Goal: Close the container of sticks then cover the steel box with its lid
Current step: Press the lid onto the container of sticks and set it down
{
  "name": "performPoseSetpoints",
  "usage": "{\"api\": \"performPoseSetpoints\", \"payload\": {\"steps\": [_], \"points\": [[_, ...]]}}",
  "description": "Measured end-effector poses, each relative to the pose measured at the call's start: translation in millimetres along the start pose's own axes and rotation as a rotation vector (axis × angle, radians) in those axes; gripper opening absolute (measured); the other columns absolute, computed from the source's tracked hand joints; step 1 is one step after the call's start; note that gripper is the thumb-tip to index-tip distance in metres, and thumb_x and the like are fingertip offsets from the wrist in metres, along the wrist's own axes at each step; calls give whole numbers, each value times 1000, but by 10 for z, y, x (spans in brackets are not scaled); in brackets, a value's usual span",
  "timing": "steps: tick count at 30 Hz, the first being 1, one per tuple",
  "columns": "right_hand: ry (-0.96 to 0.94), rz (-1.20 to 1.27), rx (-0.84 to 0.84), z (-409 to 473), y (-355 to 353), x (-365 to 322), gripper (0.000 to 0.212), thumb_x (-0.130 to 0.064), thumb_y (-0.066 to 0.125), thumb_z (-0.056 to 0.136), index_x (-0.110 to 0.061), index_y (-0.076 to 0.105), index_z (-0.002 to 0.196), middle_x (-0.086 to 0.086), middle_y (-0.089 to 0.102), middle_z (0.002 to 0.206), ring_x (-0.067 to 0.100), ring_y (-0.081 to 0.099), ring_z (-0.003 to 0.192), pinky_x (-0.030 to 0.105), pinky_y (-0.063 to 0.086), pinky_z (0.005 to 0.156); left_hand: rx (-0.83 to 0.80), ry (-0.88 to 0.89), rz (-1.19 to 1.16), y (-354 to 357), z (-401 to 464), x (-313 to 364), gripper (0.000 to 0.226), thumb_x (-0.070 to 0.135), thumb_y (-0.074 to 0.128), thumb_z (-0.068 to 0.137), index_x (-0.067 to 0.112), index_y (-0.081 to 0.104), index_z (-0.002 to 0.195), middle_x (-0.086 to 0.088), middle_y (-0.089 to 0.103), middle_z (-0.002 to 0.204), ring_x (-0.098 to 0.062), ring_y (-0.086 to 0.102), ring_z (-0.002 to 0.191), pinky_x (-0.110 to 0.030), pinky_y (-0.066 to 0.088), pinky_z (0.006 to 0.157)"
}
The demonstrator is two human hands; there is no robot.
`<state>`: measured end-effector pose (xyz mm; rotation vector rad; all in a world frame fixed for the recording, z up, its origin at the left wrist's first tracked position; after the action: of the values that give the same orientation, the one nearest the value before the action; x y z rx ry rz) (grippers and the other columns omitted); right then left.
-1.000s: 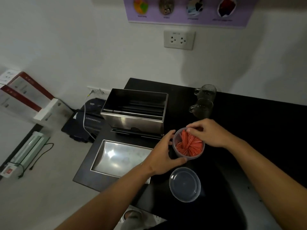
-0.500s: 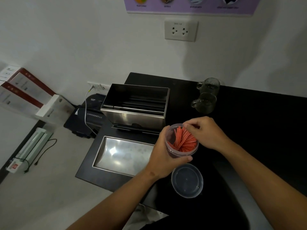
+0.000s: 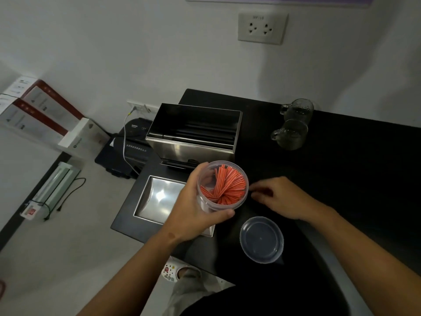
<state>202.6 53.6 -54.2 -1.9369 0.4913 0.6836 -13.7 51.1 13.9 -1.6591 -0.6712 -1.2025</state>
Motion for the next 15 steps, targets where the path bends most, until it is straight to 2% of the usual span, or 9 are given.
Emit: {"api": "performPoseSetpoints", "payload": {"steps": [2, 4, 7, 11, 15], "points": [[22, -147, -141, -29, 245, 55, 45, -51, 68, 94, -37, 64, 136, -14, 68, 121, 5, 65, 110, 25, 53, 91, -3, 7, 22, -115, -42, -3, 111, 34, 95, 69, 27, 30, 159, 34, 52, 142, 4, 50, 138, -10, 45, 105], [37, -242, -210, -61, 429, 90, 51, -55, 68, 92, -37, 61, 139, -14, 62, 120, 3, 58, 104, 22, 47, 86, 3, 19, 43, -215, -79, 25, 110, 38, 94, 69, 28, 30, 159, 34, 50, 144, 3, 50, 139, -10, 45, 105], [50, -267, -174, -88, 530, 110, 45, -46, 66, 97, -32, 63, 139, -13, 54, 117, 2, 52, 103, 21, 40, 87, 23, 29, 58, -320, -147, 67, 106, 33, 96, 71, 35, 31, 155, 33, 50, 145, 2, 49, 139, -10, 45, 104], [61, -292, -123, -106, 543, 64, 27, -39, 59, 102, -30, 73, 123, -10, 59, 121, 9, 61, 111, 26, 48, 93, 39, 7, 28, -388, -284, 55, 108, 27, 95, 69, 31, 31, 155, 35, 50, 143, 3, 49, 139, -10, 45, 104], [68, -254, -67, -83, 484, -9, 14, -36, 59, 103, -34, 71, 110, -12, 64, 114, 4, 63, 101, 23, 50, 87, 58, -33, -16, -456, -433, -23, 113, 25, 95, 69, 29, 28, 159, 32, 52, 143, 1, 51, 139, -15, 49, 105]]}}
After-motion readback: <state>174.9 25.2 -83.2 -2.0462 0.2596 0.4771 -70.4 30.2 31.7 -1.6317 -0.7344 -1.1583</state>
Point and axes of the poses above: each hand's wrist, its own z-axis towards the middle knuckle, its own y-axis out of the palm, x = y × z, the point moved 9 cm from there along z, towards the middle knuckle
